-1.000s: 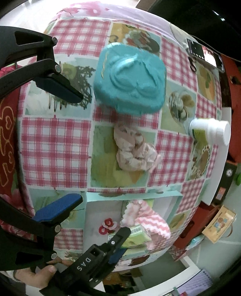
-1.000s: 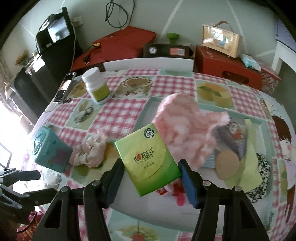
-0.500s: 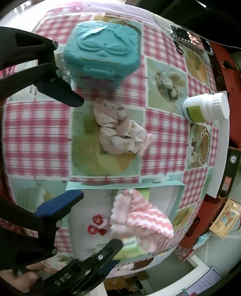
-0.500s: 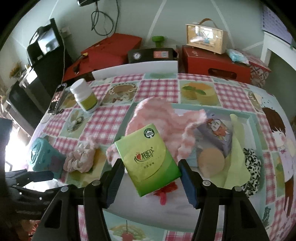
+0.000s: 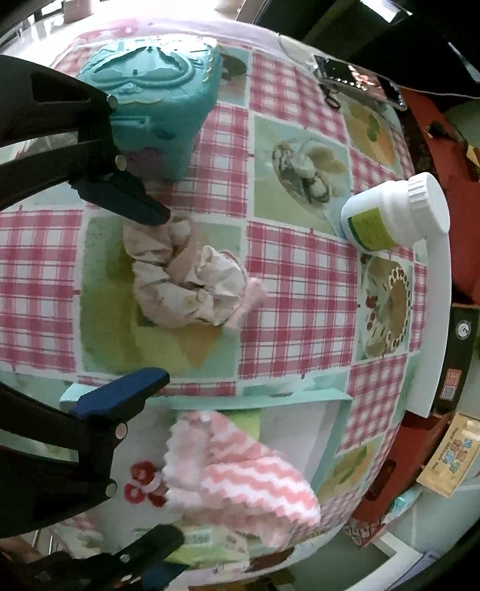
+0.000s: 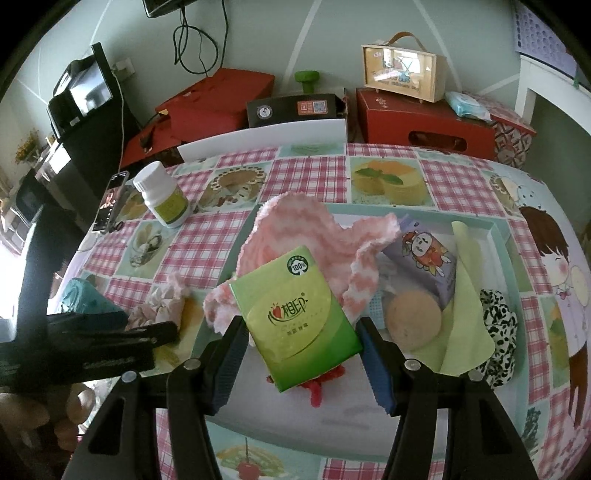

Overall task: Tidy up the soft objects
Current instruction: 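Grasp the crumpled beige floral cloth with the left gripper while the right gripper holds the pack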

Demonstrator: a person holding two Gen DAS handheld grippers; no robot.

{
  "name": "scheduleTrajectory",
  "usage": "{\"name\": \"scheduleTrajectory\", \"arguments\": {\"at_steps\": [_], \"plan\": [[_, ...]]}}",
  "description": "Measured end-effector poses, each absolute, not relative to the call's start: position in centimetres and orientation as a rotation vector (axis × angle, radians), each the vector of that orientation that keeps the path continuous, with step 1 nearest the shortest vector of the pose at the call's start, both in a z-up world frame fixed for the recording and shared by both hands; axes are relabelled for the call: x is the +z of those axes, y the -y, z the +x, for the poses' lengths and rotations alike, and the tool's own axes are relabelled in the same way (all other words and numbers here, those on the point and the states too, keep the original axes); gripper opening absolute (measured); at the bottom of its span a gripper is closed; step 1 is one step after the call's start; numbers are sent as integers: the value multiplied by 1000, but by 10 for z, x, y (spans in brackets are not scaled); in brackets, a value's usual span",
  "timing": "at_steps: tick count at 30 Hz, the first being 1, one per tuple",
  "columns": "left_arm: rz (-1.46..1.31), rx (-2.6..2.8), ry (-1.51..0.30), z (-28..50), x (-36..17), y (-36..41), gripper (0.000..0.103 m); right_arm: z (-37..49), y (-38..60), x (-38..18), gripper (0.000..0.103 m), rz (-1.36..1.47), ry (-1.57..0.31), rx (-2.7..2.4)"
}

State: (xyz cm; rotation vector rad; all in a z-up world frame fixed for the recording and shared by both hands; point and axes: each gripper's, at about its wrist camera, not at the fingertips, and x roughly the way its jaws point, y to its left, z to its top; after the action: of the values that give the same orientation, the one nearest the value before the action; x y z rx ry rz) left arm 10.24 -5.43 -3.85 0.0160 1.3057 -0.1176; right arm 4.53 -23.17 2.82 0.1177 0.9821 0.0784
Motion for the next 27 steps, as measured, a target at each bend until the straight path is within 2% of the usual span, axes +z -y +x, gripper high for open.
{"name": "scheduleTrajectory", "arguments": {"at_steps": [4,6,9,12,17,21,24,25,27], "plan": [[42,-90,-1286,109,-40,57,78,45,231,28,63,116,-983,81],[48,-76,-1279,110,-39,56,68,45,231,28,63,112,-982,83],[56,-78,-1276,110,-38,55,67,46,230,28,63,112,-984,85],[44,-105,-1291,109,-40,57,58,46,230,28,63,111,-985,86],[60,-102,-1303,111,-48,62,57,46,230,28,63,111,-984,90],[64,-72,-1319,116,-58,62,44,45,230,28,63,111,-984,89],[48,-72,-1319,117,-61,61,41,45,229,27,63,110,-985,90],[51,-73,-1320,117,-61,62,37,45,229,27,63,110,-985,89],[36,-87,-1328,117,-59,63,23,45,229,27,63,110,-985,87]]}}
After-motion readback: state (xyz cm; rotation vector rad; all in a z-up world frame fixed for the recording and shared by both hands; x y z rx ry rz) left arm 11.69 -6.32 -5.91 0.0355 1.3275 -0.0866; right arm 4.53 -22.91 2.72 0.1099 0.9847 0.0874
